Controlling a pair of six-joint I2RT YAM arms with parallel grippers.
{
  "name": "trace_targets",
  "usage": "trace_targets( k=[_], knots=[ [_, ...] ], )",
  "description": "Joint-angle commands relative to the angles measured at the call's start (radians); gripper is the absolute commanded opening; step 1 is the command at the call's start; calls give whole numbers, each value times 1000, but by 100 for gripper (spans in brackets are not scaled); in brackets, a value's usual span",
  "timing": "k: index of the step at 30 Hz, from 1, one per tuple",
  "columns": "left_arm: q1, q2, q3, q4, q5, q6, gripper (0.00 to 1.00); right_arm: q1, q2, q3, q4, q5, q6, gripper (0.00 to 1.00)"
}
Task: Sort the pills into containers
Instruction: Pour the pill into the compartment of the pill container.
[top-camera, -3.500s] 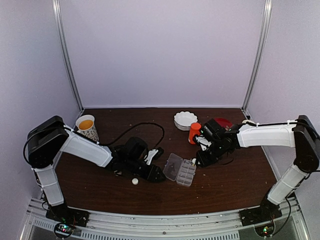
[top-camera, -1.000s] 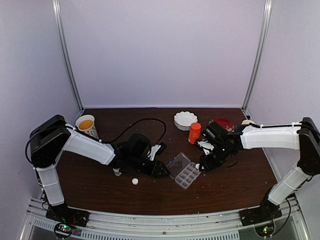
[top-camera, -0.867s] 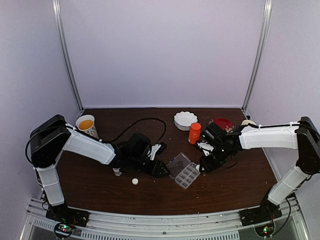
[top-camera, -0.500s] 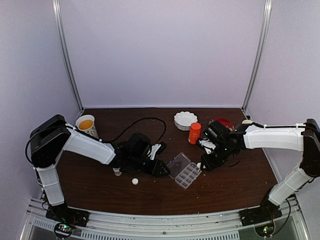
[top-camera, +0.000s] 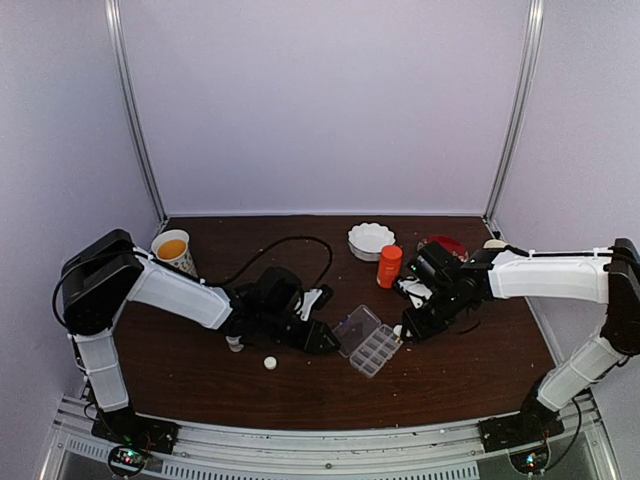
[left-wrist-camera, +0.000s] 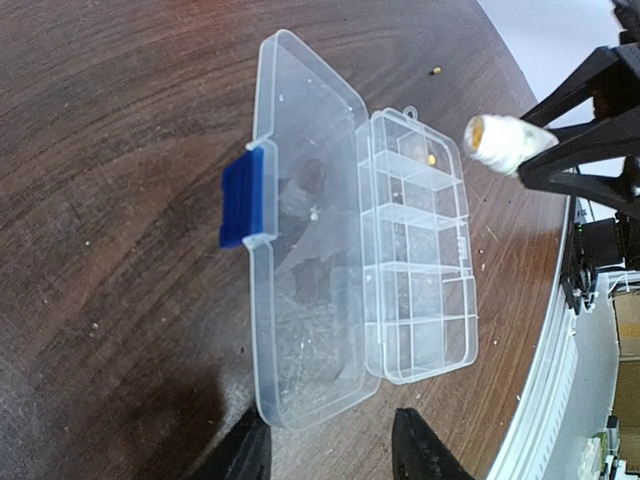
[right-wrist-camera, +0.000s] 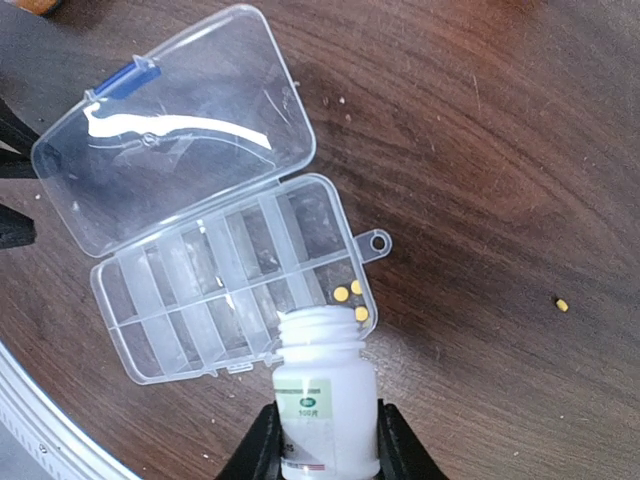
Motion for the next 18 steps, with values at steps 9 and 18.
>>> trace_targets(
  k=[9,18],
  knots=[
    [4,18,22,20,-4,-6,44,7,53,-17,-3,17,-4,0],
    [4,18,22,20,-3,-6,44,7,-41,34,-32,35,-3,0]
  ],
)
